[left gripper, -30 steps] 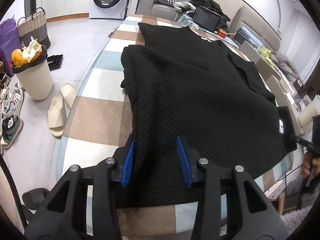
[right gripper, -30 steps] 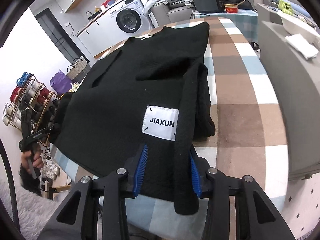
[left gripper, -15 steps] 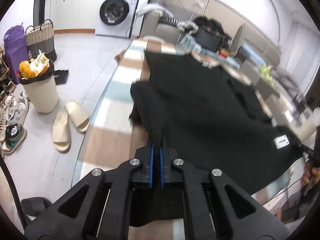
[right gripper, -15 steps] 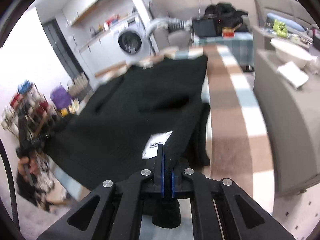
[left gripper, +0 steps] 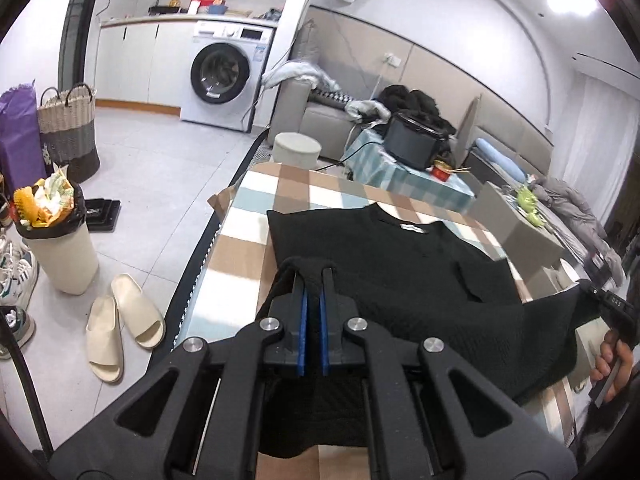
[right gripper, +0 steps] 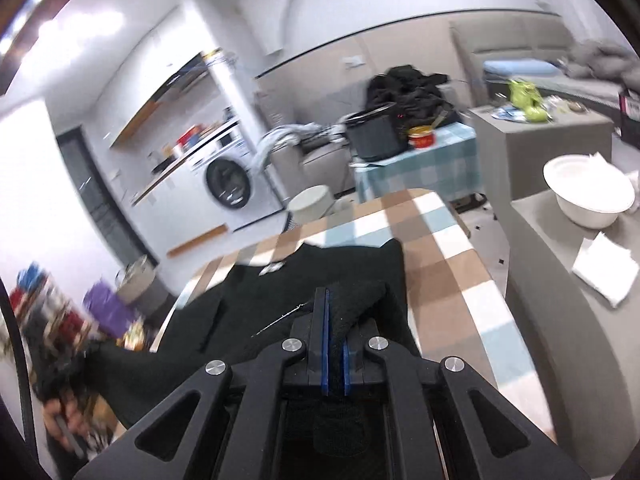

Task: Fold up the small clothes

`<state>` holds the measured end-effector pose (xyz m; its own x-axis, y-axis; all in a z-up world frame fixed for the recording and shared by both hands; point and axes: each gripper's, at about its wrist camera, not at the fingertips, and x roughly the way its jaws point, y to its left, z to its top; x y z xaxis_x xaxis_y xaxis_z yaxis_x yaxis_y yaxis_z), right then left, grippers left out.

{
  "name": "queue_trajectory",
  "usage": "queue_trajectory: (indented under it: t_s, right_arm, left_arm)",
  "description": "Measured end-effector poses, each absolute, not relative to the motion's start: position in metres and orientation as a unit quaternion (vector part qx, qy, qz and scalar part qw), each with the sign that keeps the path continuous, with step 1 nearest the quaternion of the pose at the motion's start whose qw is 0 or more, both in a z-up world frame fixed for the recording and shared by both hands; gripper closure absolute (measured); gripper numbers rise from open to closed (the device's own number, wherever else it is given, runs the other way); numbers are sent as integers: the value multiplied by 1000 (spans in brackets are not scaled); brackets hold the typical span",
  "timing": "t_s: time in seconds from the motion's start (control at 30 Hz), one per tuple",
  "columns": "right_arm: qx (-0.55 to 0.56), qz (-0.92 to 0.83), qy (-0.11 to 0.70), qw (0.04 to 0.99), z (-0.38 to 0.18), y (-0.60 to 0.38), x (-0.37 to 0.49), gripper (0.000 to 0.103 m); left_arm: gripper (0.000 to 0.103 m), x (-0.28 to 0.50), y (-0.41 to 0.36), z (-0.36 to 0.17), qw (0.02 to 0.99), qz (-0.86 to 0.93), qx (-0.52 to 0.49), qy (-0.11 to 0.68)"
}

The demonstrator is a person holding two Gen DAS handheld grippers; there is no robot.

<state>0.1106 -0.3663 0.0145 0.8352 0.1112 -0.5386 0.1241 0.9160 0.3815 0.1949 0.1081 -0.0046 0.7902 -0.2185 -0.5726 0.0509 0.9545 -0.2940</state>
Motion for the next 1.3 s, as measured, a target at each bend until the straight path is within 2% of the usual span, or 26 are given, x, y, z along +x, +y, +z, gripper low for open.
queue_trajectory:
  t_s: [0.1, 0.2, 0.27, 0.3, 0.33, 0.4, 0.43, 0.53, 0.57, 0.63, 0.73, 1.1, 1.3]
  right_arm:
    - [195, -26, 334, 922, -11, -370, 140, 98]
    - [192, -33, 415, 889, -48, -374, 160, 85]
    - [188, -36, 434, 880, -60, -377, 154, 67]
    - [186, -38, 436, 880, -64, -379, 147, 64]
    - [185, -40, 438, 879, -66, -382, 138, 59]
    - [186, -44, 444, 876, -70, -386, 125, 57]
    - [191, -44, 448, 872, -74, -389, 119, 53]
    - [189, -16, 463, 866, -87, -385, 113, 53]
    - [184, -12, 467, 865, -90, -381, 115, 55]
    - [178, 7, 468, 866, -92, -372, 116, 69]
    - [158, 6, 477, 864, -94, -362, 115, 73]
    - [143, 31, 493, 857, -93, -351, 61, 75]
    - [148, 27, 486, 861, -84, -352, 34, 74]
  left_arm:
    - [100, 240, 110, -33, 921, -55, -145, 359]
    - [97, 265, 112, -72, 897, -44, -157, 411]
    - [91, 266, 112, -91, 888, -42, -156, 430]
    - [81, 264, 111, -97, 887, -45, -156, 432]
    - [63, 261, 110, -101, 886, -46, -152, 436]
    - [43, 255, 106, -107, 885, -45, -139, 441]
    - [43, 253, 103, -111, 887, -45, -133, 441]
    - [45, 250, 91, -120, 884, -68, -121, 447]
    - [49, 249, 87, -123, 884, -69, -114, 447]
    - [66, 246, 76, -124, 886, -78, -91, 448]
    - [75, 237, 64, -123, 887, -86, -65, 448]
    - [75, 170, 66, -117, 889, -85, -42, 449]
    - [69, 136, 86, -109, 889, -78, -69, 445]
